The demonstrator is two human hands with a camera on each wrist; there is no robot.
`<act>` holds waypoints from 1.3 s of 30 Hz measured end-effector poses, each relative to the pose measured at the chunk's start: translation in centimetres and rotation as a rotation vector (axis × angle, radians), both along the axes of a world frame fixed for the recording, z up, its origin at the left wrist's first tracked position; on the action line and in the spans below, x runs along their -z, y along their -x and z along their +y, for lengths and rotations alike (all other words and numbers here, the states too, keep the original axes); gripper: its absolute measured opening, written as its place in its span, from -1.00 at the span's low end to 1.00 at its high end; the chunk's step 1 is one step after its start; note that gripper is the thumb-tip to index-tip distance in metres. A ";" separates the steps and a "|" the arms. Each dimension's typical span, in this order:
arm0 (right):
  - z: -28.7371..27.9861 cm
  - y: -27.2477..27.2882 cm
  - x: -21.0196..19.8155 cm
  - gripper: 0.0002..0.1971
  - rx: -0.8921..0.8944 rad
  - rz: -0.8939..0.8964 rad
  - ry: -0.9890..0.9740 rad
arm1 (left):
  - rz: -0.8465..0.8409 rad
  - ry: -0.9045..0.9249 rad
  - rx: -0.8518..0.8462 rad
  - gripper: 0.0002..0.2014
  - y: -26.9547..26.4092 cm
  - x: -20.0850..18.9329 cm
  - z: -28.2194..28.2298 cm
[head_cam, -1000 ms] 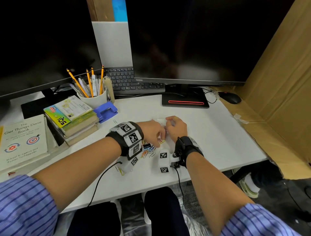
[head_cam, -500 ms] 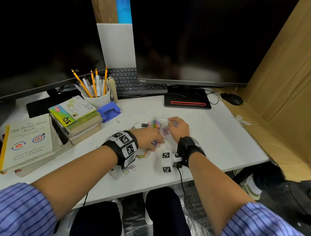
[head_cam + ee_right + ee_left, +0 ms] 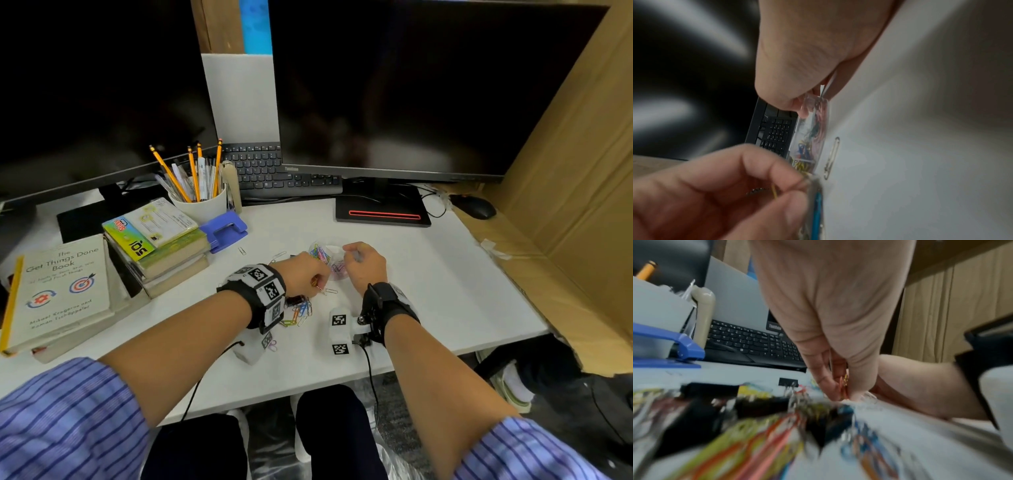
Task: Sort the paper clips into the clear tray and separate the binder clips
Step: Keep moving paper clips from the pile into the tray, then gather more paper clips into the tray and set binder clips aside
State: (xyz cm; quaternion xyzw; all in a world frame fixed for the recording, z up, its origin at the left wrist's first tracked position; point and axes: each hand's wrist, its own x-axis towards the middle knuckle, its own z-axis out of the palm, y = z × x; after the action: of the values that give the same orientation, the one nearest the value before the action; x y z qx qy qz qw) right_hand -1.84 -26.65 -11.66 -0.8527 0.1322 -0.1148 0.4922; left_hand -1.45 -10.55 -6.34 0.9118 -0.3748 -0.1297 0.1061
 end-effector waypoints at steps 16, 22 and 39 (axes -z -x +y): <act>-0.2 0.0 -0.4 -0.56 0.011 -0.027 -0.110 | 0.061 0.294 -0.357 -0.82 -2.7 -1.9 -4.7; -0.1 -0.3 0.0 -0.52 -0.016 -0.021 -0.067 | 0.108 0.317 -0.336 -0.80 -2.4 -1.8 -4.2; 2.3 0.7 -3.6 -0.73 0.113 -0.176 -0.186 | 0.191 0.014 -0.616 -0.62 1.4 -2.9 8.7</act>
State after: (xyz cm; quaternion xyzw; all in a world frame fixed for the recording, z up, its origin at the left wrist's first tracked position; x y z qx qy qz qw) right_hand -2.53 -24.37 -8.11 -0.7812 0.1463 -0.2041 0.5716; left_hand -2.88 -1.83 -3.46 0.9653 -0.0702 -0.1741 0.1814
